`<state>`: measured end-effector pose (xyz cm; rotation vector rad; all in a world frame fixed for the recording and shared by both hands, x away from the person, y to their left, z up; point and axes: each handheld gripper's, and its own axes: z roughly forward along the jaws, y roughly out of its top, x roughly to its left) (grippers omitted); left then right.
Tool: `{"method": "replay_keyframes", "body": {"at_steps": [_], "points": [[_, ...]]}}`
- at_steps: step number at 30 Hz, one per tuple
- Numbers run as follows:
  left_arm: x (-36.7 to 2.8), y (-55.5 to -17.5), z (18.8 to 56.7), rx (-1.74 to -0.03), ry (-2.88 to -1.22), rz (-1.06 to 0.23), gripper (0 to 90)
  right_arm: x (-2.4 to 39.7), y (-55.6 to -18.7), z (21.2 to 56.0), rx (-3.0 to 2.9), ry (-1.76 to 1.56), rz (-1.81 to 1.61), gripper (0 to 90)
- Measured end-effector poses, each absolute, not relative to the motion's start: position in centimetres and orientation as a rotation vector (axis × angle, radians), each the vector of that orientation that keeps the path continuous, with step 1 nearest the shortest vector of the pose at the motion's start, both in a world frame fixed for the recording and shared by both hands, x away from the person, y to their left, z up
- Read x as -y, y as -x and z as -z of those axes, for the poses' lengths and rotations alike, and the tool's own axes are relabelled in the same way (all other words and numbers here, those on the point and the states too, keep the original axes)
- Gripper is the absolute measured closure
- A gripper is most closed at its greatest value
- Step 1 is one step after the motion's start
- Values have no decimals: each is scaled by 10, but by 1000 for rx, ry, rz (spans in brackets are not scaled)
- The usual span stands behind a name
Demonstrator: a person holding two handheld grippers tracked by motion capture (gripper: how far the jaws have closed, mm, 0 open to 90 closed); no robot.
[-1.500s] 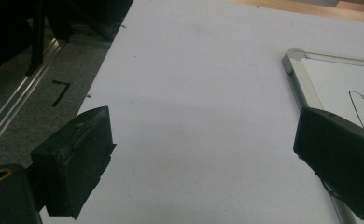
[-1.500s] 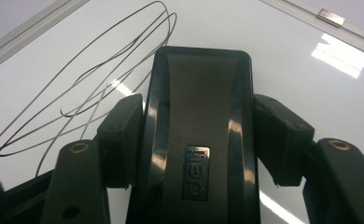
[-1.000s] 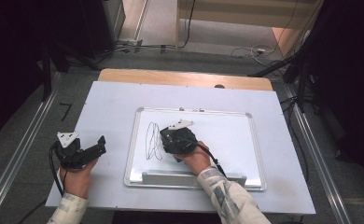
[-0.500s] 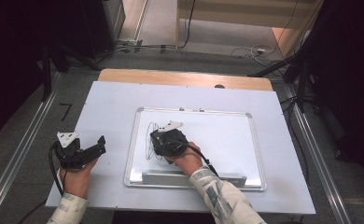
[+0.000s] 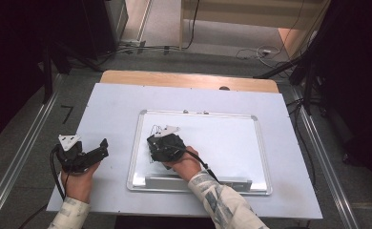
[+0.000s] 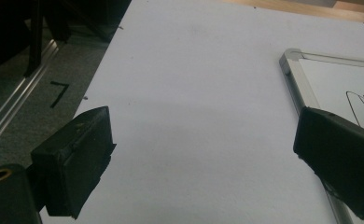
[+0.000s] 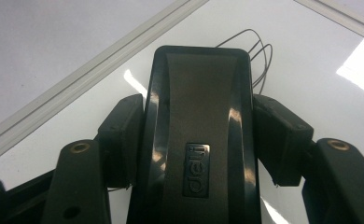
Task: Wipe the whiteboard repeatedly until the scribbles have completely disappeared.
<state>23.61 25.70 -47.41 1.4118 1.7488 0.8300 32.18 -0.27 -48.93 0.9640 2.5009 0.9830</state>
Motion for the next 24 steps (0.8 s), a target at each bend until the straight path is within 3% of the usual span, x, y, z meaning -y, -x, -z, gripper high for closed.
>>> {"method": "replay_keyframes", "body": {"at_steps": [24], "points": [[-257,-237,474,-1748,-1417,-832,51,-9,-300,489,-2593,-840,-991,368]]}}
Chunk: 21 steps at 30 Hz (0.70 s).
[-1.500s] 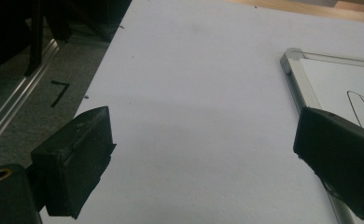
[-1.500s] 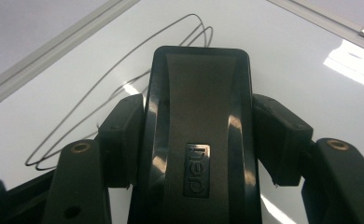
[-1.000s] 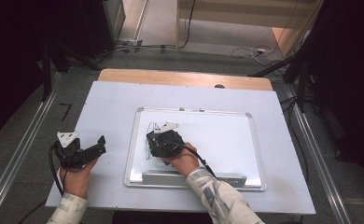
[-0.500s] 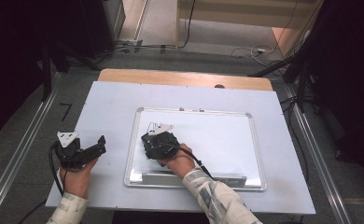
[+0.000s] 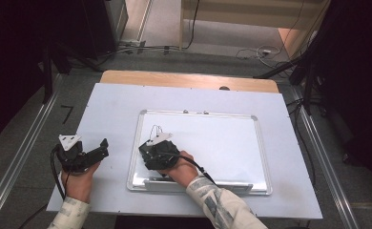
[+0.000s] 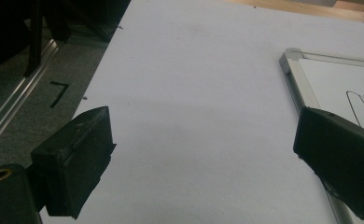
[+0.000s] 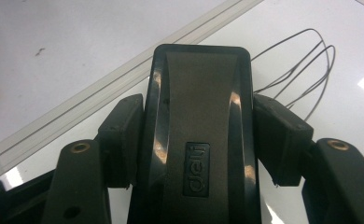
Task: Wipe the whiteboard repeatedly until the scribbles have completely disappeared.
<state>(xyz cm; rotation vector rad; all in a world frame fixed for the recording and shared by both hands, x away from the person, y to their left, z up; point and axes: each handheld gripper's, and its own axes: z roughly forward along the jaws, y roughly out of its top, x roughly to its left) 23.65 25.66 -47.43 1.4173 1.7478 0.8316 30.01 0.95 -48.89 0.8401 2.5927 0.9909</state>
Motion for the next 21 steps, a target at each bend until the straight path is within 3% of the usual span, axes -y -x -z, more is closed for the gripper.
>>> {"method": "replay_keyframes", "body": {"at_steps": [21], "points": [[-260,-234,475,-1760,-1402,-830,51,1,-318,488,-2535,-921,-949,368]]}}
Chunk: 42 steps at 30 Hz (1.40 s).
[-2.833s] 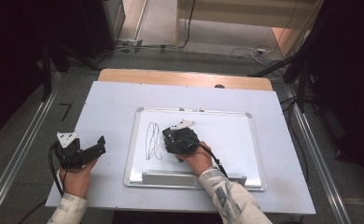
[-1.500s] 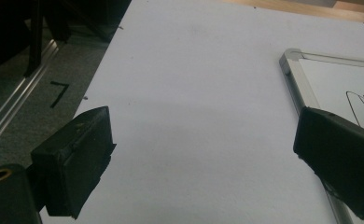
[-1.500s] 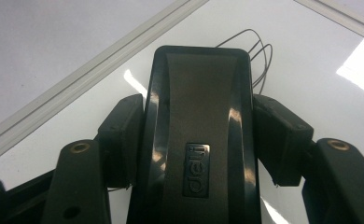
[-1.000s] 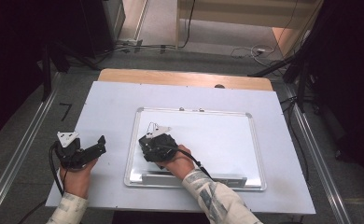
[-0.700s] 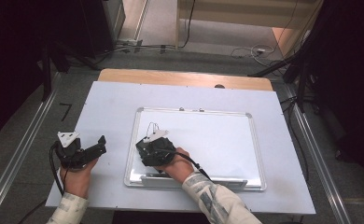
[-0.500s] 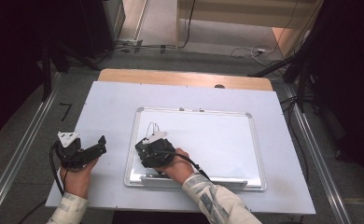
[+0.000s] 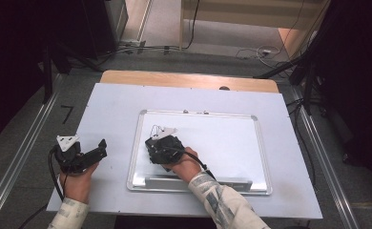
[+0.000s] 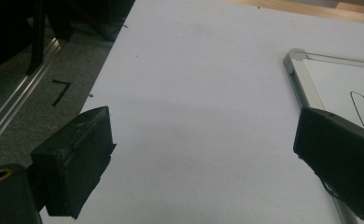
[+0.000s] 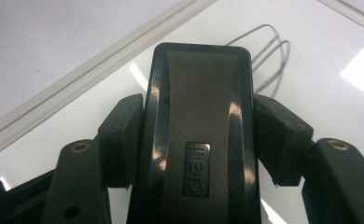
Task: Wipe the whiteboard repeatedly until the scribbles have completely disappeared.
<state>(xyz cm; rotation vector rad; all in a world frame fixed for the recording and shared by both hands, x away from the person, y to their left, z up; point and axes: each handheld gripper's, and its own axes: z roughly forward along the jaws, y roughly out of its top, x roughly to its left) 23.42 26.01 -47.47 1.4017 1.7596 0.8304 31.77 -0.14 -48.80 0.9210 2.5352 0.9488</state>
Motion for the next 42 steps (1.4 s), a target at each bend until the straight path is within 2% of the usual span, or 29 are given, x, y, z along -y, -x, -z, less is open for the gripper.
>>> {"method": "replay_keyframes", "body": {"at_steps": [24,29,42], "points": [[-258,-237,474,-1752,-1410,-824,51,-22,-311,487,-2541,-956,-929,365],[-260,-236,475,-1756,-1401,-822,51,-16,-304,487,-2586,-872,-931,365],[-260,-235,475,-1760,-1400,-822,51,10,-312,486,-2541,-935,-913,365]]}}
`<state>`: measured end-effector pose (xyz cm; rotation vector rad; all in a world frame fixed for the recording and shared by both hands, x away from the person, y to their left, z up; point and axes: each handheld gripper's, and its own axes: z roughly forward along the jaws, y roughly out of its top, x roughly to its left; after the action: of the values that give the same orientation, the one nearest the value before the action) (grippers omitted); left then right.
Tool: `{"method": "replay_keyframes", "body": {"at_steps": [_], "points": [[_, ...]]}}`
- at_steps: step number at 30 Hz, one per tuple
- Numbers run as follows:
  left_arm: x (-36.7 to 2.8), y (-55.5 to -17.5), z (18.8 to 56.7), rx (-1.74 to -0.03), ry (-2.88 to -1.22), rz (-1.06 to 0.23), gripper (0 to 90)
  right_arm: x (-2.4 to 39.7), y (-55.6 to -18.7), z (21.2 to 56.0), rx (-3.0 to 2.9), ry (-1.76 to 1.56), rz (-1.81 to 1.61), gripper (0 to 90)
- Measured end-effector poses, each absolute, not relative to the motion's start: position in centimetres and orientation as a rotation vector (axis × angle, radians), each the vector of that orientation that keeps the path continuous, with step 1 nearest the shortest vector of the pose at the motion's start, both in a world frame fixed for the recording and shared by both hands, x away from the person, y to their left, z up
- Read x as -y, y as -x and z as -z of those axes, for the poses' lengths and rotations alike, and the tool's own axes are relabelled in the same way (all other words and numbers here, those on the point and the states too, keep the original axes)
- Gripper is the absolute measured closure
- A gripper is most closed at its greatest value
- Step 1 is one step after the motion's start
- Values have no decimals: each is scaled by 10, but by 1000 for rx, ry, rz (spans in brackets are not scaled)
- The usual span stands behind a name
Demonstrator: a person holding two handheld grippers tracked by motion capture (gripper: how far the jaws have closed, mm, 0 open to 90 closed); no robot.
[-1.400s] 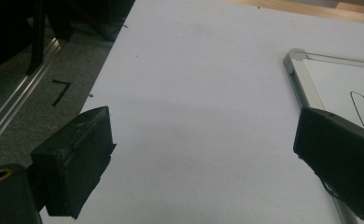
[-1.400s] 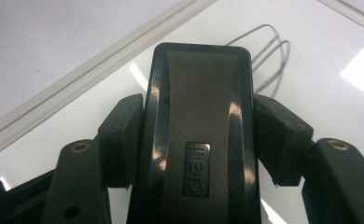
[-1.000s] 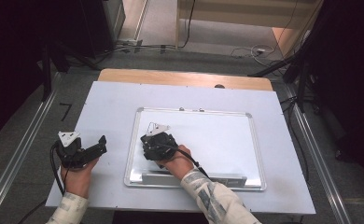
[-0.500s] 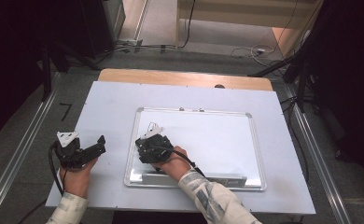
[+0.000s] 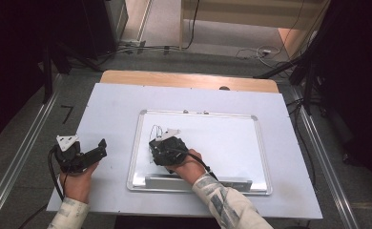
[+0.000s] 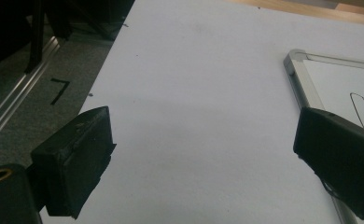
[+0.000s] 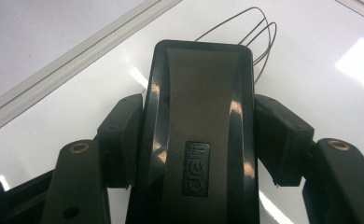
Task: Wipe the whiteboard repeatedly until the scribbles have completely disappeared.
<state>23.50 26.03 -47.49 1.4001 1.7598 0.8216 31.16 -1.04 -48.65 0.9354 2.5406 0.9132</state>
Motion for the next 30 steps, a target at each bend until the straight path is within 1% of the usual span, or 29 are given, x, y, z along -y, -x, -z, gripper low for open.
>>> {"method": "replay_keyframes", "body": {"at_steps": [17,25,30], "points": [[-257,-238,475,-1753,-1413,-819,51,-2,-291,488,-2608,-822,-946,365],[-256,-238,475,-1754,-1417,-819,51,-4,-288,488,-2651,-746,-955,365],[-257,-238,475,-1755,-1413,-821,51,-5,-288,488,-2638,-773,-949,364]]}}
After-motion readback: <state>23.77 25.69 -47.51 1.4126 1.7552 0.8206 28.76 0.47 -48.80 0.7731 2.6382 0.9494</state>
